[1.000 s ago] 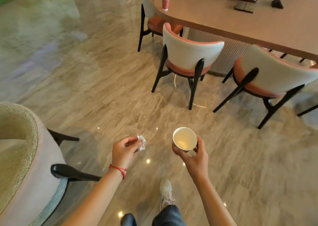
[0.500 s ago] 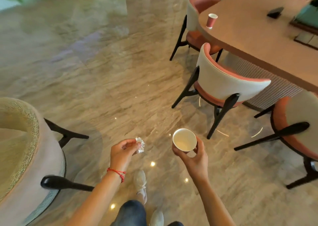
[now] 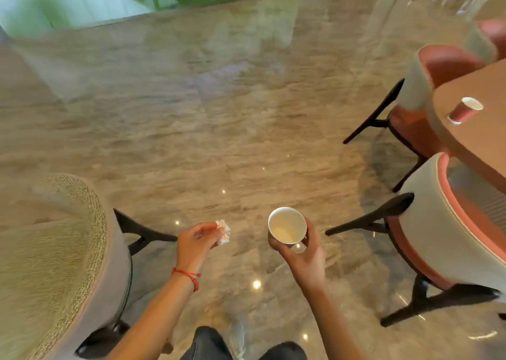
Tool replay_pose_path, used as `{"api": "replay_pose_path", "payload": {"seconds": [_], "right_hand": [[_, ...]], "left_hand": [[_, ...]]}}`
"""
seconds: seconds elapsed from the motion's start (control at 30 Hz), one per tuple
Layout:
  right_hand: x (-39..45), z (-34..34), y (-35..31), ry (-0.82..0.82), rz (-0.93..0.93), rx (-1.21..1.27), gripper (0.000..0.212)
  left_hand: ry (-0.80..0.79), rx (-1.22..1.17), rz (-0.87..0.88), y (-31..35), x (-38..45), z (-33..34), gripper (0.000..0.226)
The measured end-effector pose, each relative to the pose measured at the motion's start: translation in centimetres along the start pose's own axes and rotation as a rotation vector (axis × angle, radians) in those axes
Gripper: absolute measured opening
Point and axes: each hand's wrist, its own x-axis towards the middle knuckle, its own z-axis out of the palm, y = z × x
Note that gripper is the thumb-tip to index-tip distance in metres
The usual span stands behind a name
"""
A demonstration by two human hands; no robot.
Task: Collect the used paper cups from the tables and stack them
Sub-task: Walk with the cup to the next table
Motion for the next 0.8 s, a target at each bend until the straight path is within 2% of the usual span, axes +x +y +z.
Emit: {"api": "replay_pose_path", "payload": {"seconds": [0.23,0.53,0.8], "right_hand": [[11.8,3.2,-1.9,-0.152,-0.025,-0.021,0.062],[30.8,7.8,-5.1,-0.314,-0.109,-0.004,0.065],[41.1,14.2,-8.4,-0.42,-0.173,-0.052,0.065]], "left_hand": [[0.13,-0.059,0.005,4.2,9.1,3.6,0.017],[0.286,-0.155,0.025,10.5,21.7,9.1,0.012],[0.399,-0.196,0.023,15.0,30.3,9.1,0.014]]}}
